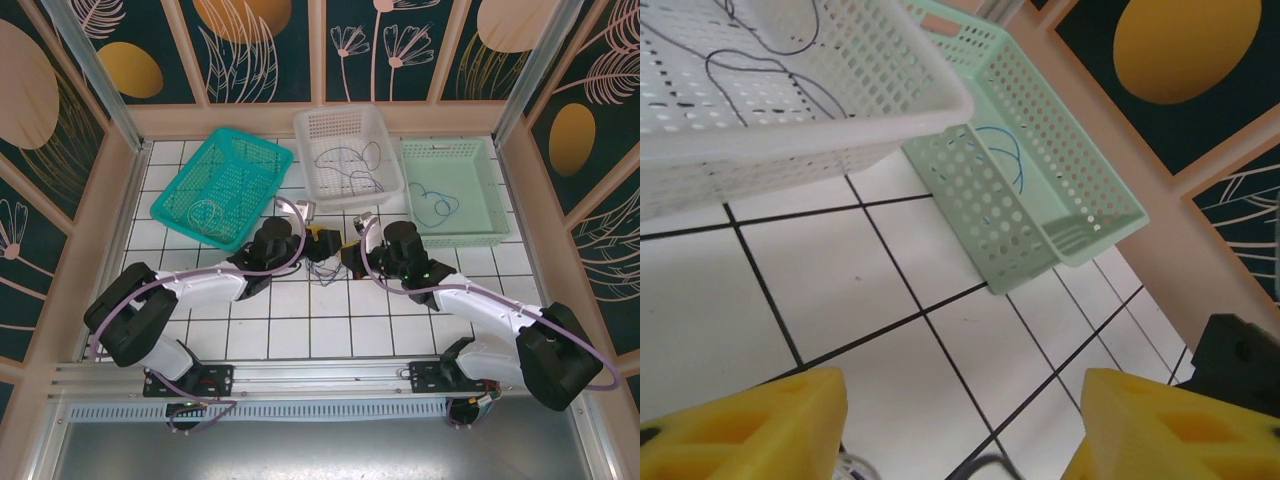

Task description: Untangle the cables

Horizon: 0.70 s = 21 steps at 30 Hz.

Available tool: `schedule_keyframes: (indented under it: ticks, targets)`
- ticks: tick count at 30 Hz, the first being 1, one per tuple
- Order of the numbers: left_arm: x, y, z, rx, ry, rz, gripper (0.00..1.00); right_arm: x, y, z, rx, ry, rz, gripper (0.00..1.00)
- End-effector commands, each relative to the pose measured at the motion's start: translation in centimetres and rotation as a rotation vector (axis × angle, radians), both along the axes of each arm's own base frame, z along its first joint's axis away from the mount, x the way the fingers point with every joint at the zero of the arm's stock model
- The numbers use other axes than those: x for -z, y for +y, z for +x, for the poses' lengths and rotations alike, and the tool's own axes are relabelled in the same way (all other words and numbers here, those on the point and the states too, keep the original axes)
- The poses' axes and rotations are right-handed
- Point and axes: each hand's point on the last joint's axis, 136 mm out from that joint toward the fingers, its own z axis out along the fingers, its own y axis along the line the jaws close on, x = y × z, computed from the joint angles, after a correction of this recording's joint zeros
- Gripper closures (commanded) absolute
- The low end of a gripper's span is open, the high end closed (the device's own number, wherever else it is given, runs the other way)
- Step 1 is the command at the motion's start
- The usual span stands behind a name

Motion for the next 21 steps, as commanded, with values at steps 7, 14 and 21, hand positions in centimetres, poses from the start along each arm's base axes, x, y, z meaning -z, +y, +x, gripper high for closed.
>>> schedule_keyframes:
  ticks: [7,14,21]
  targets:
    - [-2.2,-1.2,0.7,0.026,-0.044,-0.061,0.91,-0.8,-0.4,-0.1,0.006,-0.052,-0.003,1.0]
    - [-4.5,-0.5,0.7,0.001,-0.083,-0.081,1.0,1.2,-2.8,1.1,0.126,-0.022,-0.117,0.74]
    - [-4.2,-0.2,0.5,-0.003,-0.081,-0.054,1.0,1.1,-4.8,1.5,0.197,-0.054,-0.146,0.45]
